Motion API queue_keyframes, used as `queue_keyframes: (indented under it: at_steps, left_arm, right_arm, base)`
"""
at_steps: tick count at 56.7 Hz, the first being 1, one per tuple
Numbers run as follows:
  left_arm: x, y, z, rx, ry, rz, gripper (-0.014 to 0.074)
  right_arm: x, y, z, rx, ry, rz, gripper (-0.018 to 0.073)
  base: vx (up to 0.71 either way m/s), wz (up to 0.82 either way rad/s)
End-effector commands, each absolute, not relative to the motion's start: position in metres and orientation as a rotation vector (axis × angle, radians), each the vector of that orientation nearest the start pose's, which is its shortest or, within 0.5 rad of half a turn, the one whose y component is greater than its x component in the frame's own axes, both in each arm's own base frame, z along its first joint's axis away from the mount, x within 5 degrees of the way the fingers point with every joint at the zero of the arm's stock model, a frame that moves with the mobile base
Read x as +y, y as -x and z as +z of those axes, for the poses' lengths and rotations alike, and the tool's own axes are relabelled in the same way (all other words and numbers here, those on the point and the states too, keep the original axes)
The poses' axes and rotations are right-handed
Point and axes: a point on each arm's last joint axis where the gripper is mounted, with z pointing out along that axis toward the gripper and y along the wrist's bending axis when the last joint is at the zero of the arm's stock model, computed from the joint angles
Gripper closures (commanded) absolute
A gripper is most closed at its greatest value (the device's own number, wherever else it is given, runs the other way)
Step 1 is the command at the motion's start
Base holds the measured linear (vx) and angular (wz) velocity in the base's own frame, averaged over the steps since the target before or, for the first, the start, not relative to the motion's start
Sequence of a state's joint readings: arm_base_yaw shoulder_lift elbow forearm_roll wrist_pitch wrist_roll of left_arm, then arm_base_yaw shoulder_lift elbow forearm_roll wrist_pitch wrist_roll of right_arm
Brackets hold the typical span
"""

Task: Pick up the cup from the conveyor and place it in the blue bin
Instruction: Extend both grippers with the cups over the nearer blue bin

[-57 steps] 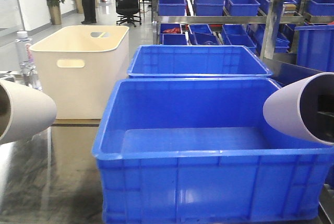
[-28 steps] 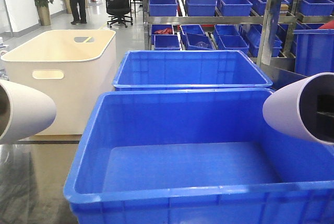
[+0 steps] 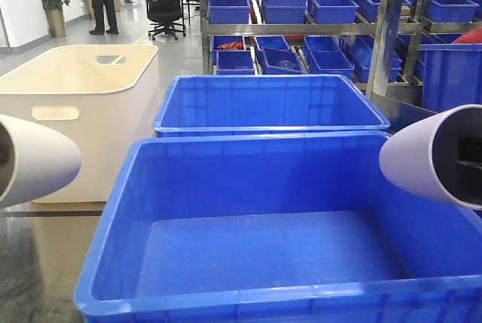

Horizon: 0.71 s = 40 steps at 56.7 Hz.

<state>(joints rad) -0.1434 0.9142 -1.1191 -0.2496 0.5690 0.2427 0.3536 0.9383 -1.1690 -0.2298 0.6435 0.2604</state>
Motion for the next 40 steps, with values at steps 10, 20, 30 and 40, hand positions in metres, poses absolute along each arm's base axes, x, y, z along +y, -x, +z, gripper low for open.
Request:
queue_keyframes:
  at_steps: [10,20,30,40]
  left_arm:
    - [-0.037,-0.173,0.460,1.672,-0.210,-0.216,0.0604]
    - [-0.037,-0.173,0.460,1.670,-0.209,-0.216,0.0604]
    - [-0.039,-0.187,0.459,1.654,-0.180,-0.235,0.0604]
    - [-0.053,-0.223,0.436,1.758,-0.154,-0.355,0.0604]
  right_arm:
    - [0.050,-0.171,0.464,1.746,0.175,0.176,0.0568]
    - [0.050,-0.171,0.463,1.746,0.174,0.178,0.0568]
    - [0.053,-0.176,0.462,1.745,0.178,0.181,0.0568]
    - [0.064,-0.203,0.450,1.770,0.202,0.180,0.0568]
  base:
    - [0.00,0.00]
    - [0.00,0.00]
    - [0.00,0.00]
    - [0.00,0.00]
